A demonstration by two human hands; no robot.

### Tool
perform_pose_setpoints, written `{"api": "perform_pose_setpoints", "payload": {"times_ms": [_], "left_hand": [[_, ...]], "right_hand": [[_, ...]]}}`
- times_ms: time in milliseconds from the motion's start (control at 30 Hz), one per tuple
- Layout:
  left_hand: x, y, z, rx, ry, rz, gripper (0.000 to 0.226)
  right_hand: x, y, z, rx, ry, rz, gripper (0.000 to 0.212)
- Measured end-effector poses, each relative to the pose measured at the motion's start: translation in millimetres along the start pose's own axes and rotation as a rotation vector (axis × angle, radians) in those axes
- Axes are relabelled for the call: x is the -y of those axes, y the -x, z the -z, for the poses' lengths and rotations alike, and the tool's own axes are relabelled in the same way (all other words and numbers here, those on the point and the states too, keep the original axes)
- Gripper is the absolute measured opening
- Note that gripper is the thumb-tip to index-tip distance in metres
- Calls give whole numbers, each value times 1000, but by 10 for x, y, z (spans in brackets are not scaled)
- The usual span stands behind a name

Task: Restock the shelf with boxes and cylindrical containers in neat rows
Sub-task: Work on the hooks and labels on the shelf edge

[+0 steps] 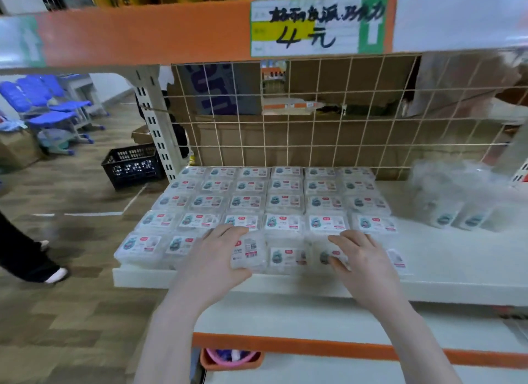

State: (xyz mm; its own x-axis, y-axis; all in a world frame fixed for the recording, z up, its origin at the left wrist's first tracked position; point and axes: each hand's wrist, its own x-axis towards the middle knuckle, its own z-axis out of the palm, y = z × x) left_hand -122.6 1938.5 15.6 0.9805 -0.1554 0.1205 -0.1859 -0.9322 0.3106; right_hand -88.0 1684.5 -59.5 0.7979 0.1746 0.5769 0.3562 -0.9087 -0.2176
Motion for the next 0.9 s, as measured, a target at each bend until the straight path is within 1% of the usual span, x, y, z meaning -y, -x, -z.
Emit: {"api": "perform_pose_setpoints", "payload": {"times_ms": [100,267,533,800,900], "left_hand": [[-161,-133,-64,31,-1,-37,71],[-365,-337,-240,82,21,-90,69],[-448,-440,-461,119,23,-125,70],[-390,-395,-556,65,34,-132,58],[-361,-379,-581,50,43,-143,57]], "right_hand": [[-102,24,97,-22,20,-17,38],[-266,87,191,-26,44,-45,40],[-389,204,254,-41,50,-74,34],[-357,211,254,-7,65,-65,36],[-343,225,251,-2,69,-66,36]]}}
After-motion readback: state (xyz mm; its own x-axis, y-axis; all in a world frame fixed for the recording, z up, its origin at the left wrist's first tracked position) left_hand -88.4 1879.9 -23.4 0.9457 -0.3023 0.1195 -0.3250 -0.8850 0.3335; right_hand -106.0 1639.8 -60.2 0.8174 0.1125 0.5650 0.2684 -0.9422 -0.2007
